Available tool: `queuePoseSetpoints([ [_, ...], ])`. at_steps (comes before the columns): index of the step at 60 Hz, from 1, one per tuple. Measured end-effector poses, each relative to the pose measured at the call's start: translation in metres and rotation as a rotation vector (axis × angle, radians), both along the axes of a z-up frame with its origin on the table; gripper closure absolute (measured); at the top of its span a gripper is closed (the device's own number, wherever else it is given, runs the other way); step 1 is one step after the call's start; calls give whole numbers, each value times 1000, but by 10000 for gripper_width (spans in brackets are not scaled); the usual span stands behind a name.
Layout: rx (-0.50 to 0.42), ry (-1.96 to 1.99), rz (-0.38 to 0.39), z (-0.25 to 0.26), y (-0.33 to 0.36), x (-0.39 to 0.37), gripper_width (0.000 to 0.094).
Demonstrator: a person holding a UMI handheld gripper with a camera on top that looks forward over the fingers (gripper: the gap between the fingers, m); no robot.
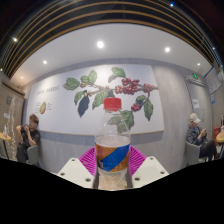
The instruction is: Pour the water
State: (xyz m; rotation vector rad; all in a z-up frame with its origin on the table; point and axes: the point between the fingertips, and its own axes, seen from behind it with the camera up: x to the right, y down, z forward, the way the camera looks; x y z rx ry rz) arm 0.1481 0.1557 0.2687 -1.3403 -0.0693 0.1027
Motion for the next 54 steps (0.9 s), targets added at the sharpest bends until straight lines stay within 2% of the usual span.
queuePoseSetpoints([
  [3,-45,-44,-10,-44,24,14,559],
  [4,-72,-39,-18,-37,16,-4,560],
  [7,-114,-25,-2,-74,38,9,559],
  [11,-155,-10,22,-98,46,21,559],
  [15,-188,-26,-4,-105,43,8,558],
  [20,-244,-55,1,-131,50,10,557],
  [22,-218,-57,15,-125,50,13,557],
  [35,-222,-50,19,-131,46,12,550],
  [38,-233,-54,18,-125,44,12,510],
  [43,-256,-49,12,-131,48,16,386],
  [44,-270,-49,5,-134,48,18,348],
  [47,-315,-64,9,-136,45,20,109],
  [48,-322,-61,6,-139,41,21,70],
  [50,-329,-49,3,-140,36,24,105],
  [54,-339,-16,10,-137,23,29,90],
])
